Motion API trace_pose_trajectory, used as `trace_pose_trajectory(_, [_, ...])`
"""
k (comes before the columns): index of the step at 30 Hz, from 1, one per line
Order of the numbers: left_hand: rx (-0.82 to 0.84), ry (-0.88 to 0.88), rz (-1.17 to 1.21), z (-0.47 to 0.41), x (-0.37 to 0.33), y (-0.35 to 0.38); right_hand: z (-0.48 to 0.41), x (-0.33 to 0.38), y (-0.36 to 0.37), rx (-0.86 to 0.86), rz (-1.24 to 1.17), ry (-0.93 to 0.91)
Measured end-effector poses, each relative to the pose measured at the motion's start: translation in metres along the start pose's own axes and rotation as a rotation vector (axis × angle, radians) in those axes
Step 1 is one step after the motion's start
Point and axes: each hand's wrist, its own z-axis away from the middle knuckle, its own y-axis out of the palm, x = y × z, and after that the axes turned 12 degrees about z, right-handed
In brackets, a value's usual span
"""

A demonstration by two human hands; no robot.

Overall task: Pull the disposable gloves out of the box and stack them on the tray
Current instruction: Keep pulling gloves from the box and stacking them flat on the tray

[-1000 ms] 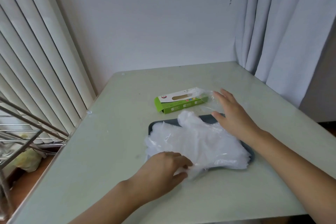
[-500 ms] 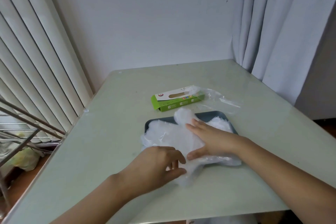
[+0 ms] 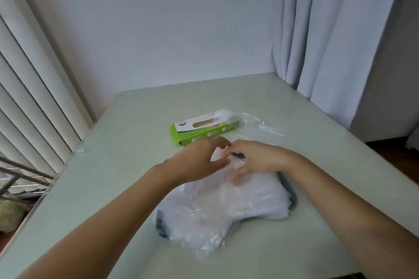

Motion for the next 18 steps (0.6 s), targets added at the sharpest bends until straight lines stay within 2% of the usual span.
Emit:
trace_pose_trajectory(2, [-0.037,-0.014,-0.009,-0.013,0.003,-0.002,0.002,-0.022,-0.012,-0.183,-0.158,0.097])
trace_pose_trajectory(5, [-0.057,-0.101,0.033,-0.033,0.007,-0.006,-0.005,-0.072,-0.024,-0.459,-0.189,0.414])
trace_pose_trajectory(6, [-0.062,-0.128,0.014,-0.042,0.009,-0.006,-0.008,-0.091,-0.025,-0.487,-0.169,0.549])
trace_pose_trajectory(8, [-0.05,-0.204,-0.042,-0.061,0.017,-0.006,-0.01,-0.12,-0.021,-0.429,-0.113,0.81])
trace_pose_trajectory(10, [-0.028,-0.278,-0.046,-0.079,0.025,-0.004,-0.01,-0.135,-0.016,-0.403,-0.079,0.97])
trace_pose_trajectory(13, [-0.007,-0.36,-0.072,-0.096,0.039,0.0,-0.015,-0.145,-0.008,-0.48,-0.088,0.982])
trace_pose_trajectory(18, [0.02,-0.415,-0.04,-0.103,0.052,0.008,-0.022,-0.147,-0.004,-0.592,-0.256,0.746])
